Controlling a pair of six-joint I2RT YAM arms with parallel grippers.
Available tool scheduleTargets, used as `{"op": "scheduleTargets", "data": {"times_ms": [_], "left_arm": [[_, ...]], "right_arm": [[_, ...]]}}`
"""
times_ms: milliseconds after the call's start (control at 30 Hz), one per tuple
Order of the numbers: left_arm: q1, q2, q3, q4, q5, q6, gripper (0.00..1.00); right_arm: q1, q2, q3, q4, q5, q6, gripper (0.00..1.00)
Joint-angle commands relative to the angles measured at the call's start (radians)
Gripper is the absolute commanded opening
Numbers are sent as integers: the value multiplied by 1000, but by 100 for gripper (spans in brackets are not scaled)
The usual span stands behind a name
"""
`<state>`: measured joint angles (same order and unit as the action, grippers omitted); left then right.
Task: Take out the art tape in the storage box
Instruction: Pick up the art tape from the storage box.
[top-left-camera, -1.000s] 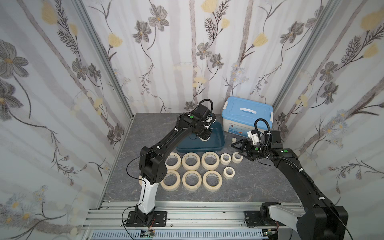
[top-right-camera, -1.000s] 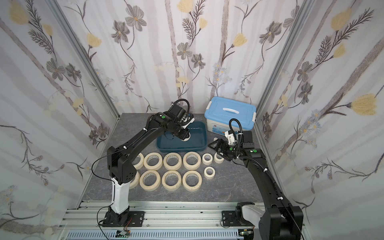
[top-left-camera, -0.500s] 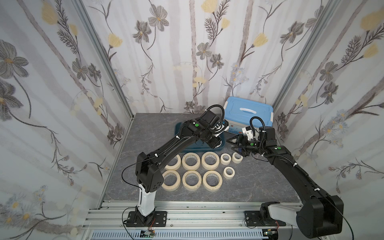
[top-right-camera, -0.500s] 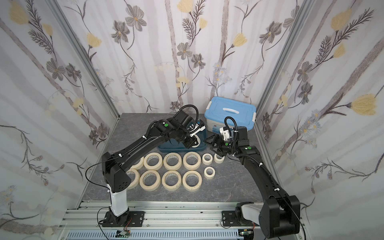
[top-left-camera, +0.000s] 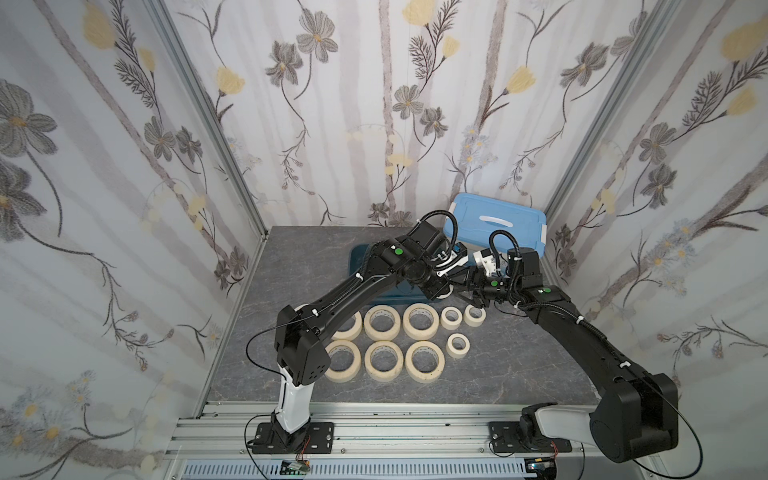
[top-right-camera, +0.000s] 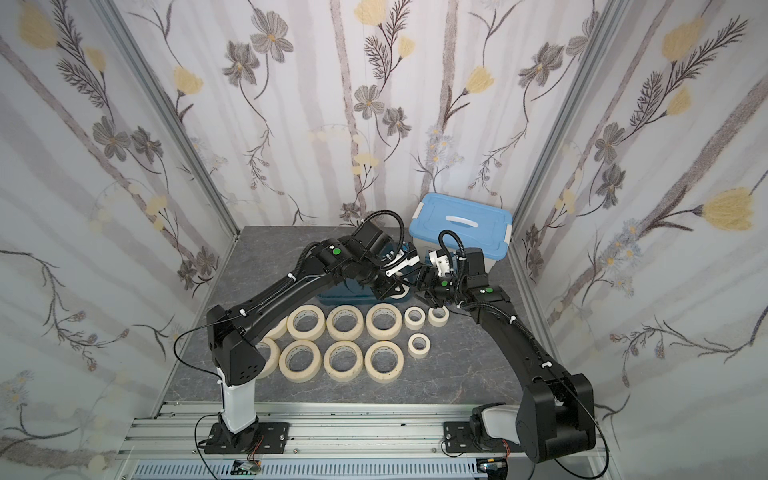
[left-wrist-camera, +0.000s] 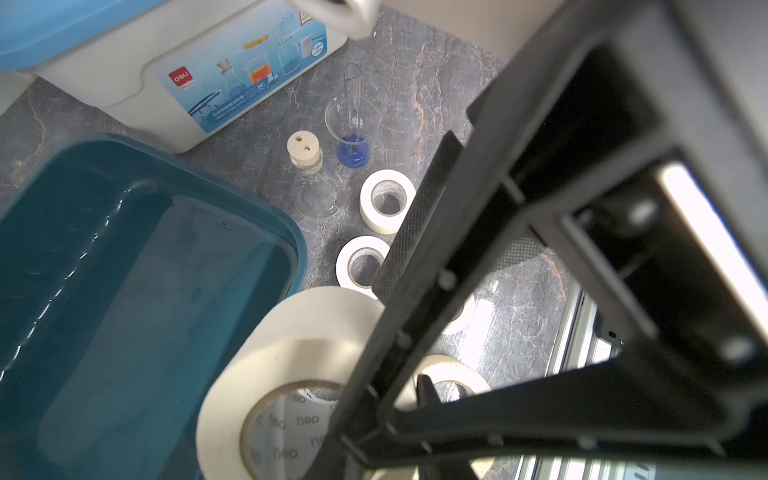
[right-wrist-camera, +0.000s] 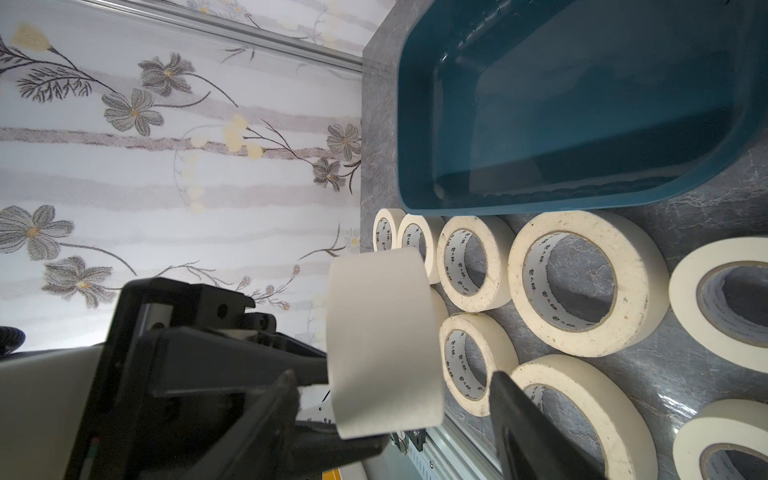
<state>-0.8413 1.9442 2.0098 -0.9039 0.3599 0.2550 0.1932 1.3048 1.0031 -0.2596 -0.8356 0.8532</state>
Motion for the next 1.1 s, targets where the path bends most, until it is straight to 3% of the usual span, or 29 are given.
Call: {"op": "scheduleTargets", "data": {"times_ms": [0, 233, 500, 700, 1067], "left_arm": [[-5, 3, 13, 8, 45, 27, 7], [-5, 4, 15, 9, 54, 26, 10], [-5, 4, 21, 16, 75, 20, 12], [-5, 0, 19, 17, 65, 20, 28], [-3, -63, -22, 45, 48, 13, 46]], "right_arm": [[3, 8, 6, 38, 3, 6, 67], [3, 11, 2, 38, 14, 3, 52], [3, 17, -4, 38, 20, -6, 45], [4, 7, -11, 37, 26, -9, 42], [-27, -53, -77, 2, 46, -35, 38]]}}
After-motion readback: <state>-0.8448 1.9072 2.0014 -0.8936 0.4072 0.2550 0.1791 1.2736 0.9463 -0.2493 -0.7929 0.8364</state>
